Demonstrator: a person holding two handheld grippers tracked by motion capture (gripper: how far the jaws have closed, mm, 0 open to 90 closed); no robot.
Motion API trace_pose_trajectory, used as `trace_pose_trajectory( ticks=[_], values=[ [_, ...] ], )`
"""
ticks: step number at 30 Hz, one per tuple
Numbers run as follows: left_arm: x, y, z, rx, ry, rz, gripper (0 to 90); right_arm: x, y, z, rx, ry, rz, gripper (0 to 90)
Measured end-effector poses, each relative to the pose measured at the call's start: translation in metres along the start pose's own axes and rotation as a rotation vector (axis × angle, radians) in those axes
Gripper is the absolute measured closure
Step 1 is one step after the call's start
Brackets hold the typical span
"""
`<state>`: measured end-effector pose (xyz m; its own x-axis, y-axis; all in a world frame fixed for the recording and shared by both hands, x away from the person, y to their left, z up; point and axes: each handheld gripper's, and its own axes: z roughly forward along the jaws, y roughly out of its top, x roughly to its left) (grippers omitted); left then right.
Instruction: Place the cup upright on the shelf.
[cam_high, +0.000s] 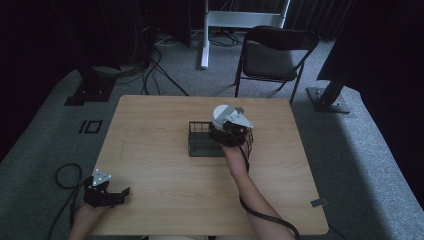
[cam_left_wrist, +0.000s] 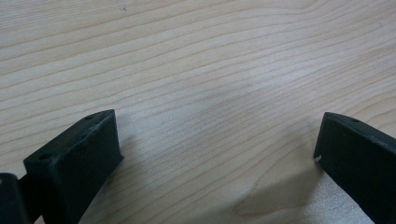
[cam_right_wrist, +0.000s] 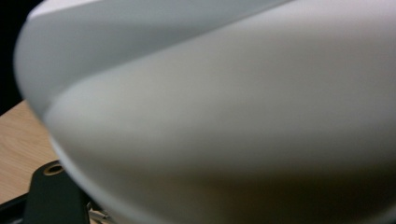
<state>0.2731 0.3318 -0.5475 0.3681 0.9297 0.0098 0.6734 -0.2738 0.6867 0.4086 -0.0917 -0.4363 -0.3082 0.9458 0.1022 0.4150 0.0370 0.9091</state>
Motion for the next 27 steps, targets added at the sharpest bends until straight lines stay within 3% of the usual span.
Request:
trace_pose_trajectory(
  ticks=[9,18,27],
  values=[
    [0.000,0.000,0.000,0.000,0.000,0.000,0.6,0.003,-0.001,0.015,0.062,-0.068,0.004,17.7],
    [0.000,0.000,0.000,0.000,0.000,0.000,0.6,0.004,-0.001,0.027,0.135,-0.077,0.003,17.7],
    [0.000,0.000,0.000,0.000,0.000,0.000,0.6,0.003,-0.006,0.033,0.163,-0.090,0.002,17.7]
  ],
)
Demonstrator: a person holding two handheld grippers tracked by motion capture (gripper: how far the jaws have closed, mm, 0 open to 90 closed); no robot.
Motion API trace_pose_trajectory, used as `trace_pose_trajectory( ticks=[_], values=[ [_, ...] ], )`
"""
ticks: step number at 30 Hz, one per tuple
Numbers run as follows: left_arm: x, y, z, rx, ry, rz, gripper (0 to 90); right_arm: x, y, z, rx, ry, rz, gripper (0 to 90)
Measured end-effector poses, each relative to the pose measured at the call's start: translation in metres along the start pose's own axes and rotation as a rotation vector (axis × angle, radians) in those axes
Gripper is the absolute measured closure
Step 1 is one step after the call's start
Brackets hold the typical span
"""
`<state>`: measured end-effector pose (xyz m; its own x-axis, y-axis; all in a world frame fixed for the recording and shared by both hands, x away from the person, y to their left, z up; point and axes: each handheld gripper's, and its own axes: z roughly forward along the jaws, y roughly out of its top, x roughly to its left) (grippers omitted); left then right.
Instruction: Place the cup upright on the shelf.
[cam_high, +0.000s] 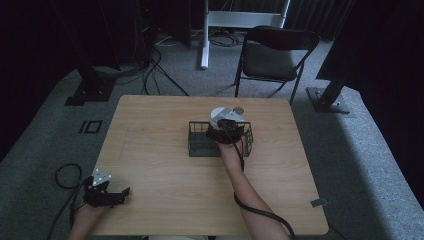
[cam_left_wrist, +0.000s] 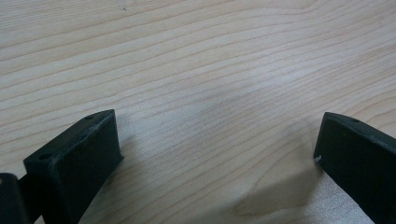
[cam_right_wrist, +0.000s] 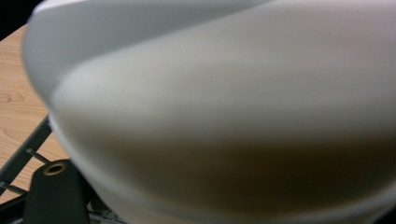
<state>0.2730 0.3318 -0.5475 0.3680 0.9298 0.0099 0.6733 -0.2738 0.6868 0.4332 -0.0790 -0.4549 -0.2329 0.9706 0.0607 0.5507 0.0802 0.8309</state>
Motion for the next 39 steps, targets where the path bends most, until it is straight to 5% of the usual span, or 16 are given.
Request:
trace_pose_trajectory(
  ticks=[32,39],
  values=[
    [0.000,0.000,0.000,0.000,0.000,0.000,0.6,-0.003,-0.019,0.004,0.013,-0.023,-0.021,17.8],
    [0.000,0.000,0.000,0.000,0.000,0.000,0.6,-0.008,-0.023,0.005,0.002,-0.019,0.008,17.5]
  ],
)
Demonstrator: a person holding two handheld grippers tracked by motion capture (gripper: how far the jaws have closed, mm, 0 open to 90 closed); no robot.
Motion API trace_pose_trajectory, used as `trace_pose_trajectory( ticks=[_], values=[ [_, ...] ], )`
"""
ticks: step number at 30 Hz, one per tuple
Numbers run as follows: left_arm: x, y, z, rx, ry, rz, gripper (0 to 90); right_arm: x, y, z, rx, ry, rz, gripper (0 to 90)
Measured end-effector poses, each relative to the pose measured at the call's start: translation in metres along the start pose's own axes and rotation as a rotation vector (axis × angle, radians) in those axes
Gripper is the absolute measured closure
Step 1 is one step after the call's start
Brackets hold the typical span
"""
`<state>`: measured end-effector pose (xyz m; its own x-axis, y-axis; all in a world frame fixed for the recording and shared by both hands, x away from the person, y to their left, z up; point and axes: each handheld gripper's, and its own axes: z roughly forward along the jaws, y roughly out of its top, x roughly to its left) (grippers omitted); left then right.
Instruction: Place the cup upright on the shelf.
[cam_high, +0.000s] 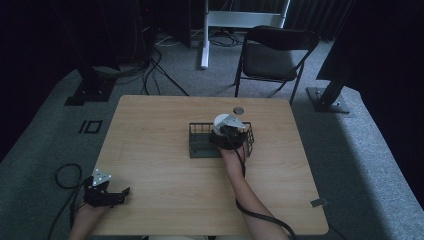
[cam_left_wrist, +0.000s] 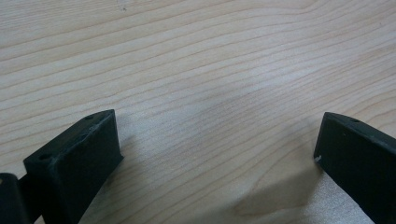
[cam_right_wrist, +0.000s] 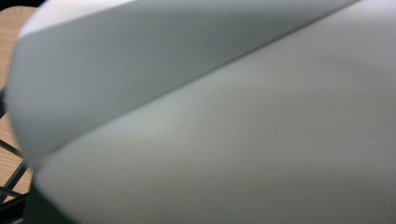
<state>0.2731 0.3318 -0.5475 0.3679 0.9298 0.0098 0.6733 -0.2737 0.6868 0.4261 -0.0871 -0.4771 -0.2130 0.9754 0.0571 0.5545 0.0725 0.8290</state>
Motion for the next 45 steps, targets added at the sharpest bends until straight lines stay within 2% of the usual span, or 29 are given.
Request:
trace_pose_trajectory(
  ticks=[5,7,10,12,16,23,25,33,45],
  values=[
    [0.000,0.000,0.000,0.000,0.000,0.000,0.6,0.002,0.000,0.001,0.011,-0.008,-0.023,17.2],
    [0.000,0.000,0.000,0.000,0.000,0.000,0.6,0.000,0.002,0.001,0.022,0.033,-0.013,12.2],
    [0.000,0.000,0.000,0.000,0.000,0.000,0.6,0.001,0.003,0.002,0.037,0.051,-0.019,10.8],
    [0.000,0.000,0.000,0.000,0.000,0.000,0.6,-0.002,0.003,0.001,0.036,0.078,-0.012,10.7],
    [0.000,0.000,0.000,0.000,0.000,0.000,0.6,-0.004,0.003,-0.001,0.022,0.096,0.001,10.2],
    [0.000,0.000,0.000,0.000,0.000,0.000,0.6,-0.005,-0.001,-0.006,-0.013,0.112,-0.016,10.2],
    [0.000,0.000,0.000,0.000,0.000,0.000,0.6,-0.006,-0.003,-0.010,-0.045,0.113,-0.022,10.2],
    [0.000,0.000,0.000,0.000,0.000,0.000,0.6,-0.007,-0.006,-0.015,-0.066,0.123,-0.047,10.1],
    [0.000,0.000,0.000,0.000,0.000,0.000,0.6,-0.009,-0.015,-0.027,-0.106,0.149,-0.038,10.2]
  ],
)
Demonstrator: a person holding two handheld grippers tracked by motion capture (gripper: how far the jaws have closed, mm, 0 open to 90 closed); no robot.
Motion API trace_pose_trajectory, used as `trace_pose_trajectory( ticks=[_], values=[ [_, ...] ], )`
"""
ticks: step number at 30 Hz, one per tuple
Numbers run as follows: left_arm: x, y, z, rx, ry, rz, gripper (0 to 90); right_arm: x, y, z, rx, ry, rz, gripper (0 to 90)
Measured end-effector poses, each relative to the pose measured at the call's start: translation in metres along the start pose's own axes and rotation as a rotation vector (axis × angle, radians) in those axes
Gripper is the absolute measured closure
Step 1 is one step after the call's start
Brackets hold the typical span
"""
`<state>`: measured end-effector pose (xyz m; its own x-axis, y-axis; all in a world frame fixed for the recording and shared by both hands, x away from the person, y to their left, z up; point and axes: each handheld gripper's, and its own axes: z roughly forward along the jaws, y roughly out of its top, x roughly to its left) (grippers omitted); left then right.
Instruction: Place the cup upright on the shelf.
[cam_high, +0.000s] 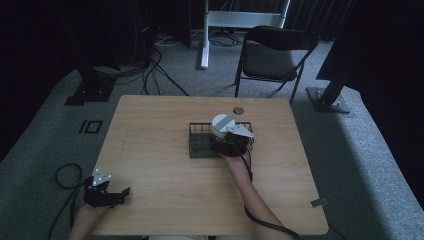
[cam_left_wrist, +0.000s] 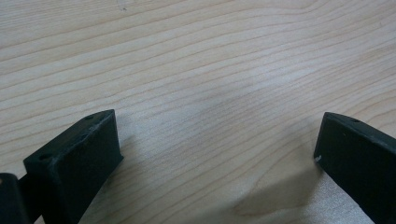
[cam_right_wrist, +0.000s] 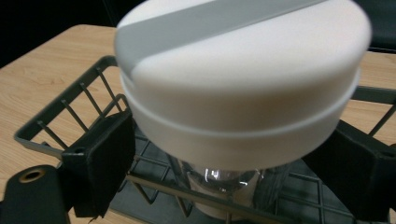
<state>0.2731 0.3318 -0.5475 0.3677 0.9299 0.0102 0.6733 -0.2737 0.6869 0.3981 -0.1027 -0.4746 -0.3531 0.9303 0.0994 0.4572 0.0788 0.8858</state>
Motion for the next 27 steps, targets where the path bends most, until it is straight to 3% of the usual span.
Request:
trace_pose_trajectory(
  ticks=[19,27],
  values=[
    [0.000,0.000,0.000,0.000,0.000,0.000,0.6,0.003,-0.009,-0.024,-0.034,0.030,-0.032,10.2],
    [0.000,0.000,0.000,0.000,0.000,0.000,0.6,-0.003,-0.018,-0.033,-0.035,0.024,-0.032,10.2]
  ],
)
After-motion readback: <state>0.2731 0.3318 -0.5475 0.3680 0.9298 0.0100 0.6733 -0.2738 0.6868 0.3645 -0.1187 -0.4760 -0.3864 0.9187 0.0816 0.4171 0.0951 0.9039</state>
